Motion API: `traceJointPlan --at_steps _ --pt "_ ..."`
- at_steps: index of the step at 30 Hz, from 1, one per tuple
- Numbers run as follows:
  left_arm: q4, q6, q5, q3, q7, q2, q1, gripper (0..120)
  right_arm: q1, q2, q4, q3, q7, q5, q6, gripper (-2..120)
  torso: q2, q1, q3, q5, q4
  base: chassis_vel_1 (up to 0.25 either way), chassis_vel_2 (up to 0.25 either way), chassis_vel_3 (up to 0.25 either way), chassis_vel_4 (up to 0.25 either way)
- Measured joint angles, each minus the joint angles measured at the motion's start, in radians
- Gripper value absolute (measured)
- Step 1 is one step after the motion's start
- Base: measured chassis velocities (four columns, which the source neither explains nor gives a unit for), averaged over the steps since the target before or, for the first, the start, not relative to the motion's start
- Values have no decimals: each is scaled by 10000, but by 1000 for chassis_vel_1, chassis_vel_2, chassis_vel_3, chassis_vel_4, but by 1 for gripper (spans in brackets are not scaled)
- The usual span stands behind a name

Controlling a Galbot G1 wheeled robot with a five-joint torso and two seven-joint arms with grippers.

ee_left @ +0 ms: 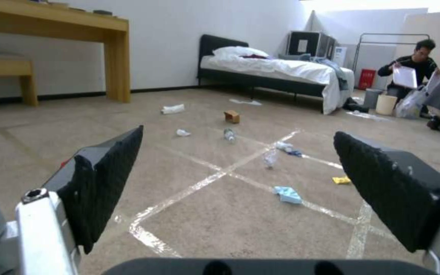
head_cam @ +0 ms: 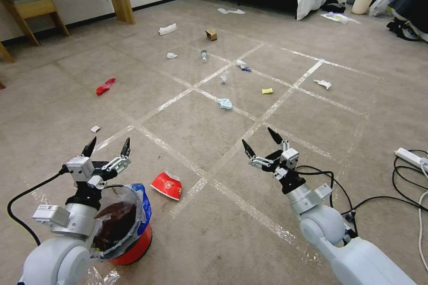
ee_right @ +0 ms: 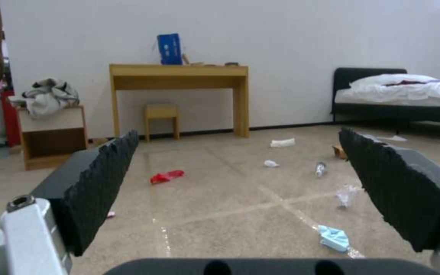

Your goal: Pick up the trash bin and place the garbage on the floor into it.

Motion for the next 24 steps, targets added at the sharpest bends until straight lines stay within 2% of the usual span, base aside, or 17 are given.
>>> traceJointPlan --at_steps 18,21,24 --pt "-67 10 -52 -27 1 42 -1 98 34 -23 -37 -7 -34 4 16 100 0 0 0 0 0 0 0 0 0" --pt "-238 203 -121 -170 -76 130 87 98 62 -3 -68 -41 -41 -4 20 100 0 0 0 -1 -1 0 0 0 0" --pt "-524 687 -220 -416 -265 330 286 98 76 15 -87 -87 -44 -24 25 100 0 0 0 -1 0 0 0 0 0"
